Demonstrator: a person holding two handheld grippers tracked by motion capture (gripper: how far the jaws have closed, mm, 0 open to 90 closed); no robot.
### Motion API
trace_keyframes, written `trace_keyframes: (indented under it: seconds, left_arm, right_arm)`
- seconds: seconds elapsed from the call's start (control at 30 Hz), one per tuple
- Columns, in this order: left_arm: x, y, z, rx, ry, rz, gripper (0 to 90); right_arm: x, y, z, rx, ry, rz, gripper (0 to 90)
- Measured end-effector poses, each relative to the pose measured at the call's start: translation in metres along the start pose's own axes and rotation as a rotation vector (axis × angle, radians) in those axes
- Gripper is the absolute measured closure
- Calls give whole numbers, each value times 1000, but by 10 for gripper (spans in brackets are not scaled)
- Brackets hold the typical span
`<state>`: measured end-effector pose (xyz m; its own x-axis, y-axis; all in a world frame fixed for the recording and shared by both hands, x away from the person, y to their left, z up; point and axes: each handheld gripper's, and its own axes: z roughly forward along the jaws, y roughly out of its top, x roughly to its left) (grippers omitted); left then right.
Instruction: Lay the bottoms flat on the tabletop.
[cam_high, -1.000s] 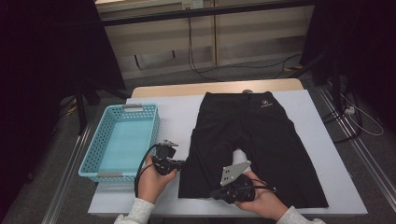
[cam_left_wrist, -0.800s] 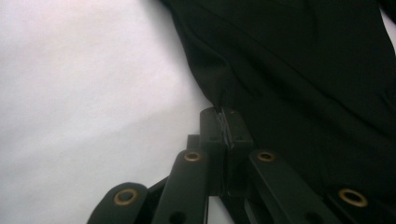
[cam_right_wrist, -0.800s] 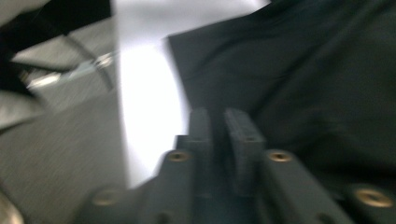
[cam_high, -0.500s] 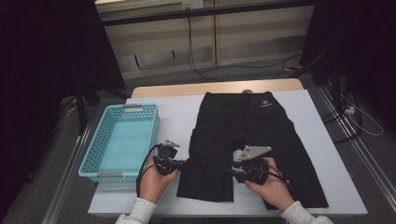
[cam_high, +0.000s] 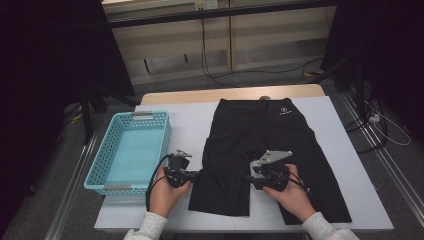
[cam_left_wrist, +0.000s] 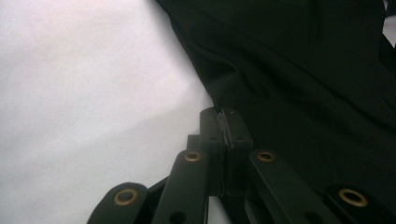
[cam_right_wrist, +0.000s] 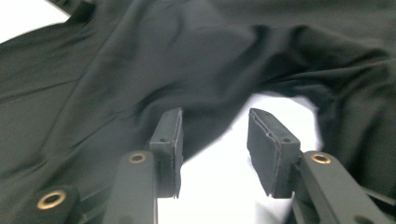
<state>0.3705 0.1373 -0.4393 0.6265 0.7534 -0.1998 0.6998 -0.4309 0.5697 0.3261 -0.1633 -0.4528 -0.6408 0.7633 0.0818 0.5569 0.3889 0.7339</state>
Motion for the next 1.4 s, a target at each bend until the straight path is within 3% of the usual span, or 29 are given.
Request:
trace_keyframes:
  seconds: [0.17,0.23,0.33,0.37,0.43,0.7,0.97,1.07,1.2,1.4]
  left_arm:
    - [0,0,0,6,-2,2,886]
    - [-1,0,-1,2,-4,-2,886]
    - [-1,1,-2,0,-16,-3,886]
    - [-2,1,-3,-2,-17,-3,886]
    - [-3,1,-4,-1,-17,-2,886]
    - [-7,2,-8,-7,-58,-11,886]
    - [-5,1,-7,7,-55,-21,886]
    - [-6,1,-7,9,-68,-19,886]
    - [-9,1,-8,13,-120,-21,886]
    - [-9,0,-5,25,-112,-29,885]
  right_arm:
    - [-4,0,7,22,8,3,583]
    - [-4,1,10,20,31,-5,680]
    - [-3,2,11,18,53,-6,728]
    - [-2,2,12,25,70,-16,847]
    - [-1,2,12,26,92,-17,892]
    - [-3,-3,-7,28,114,-16,900]
    - [-5,-7,-10,49,109,-26,900]
    - [-5,-7,-11,54,106,-30,900]
    - [-8,-7,-12,54,90,-29,900]
    - [-15,-8,-16,53,80,-19,900]
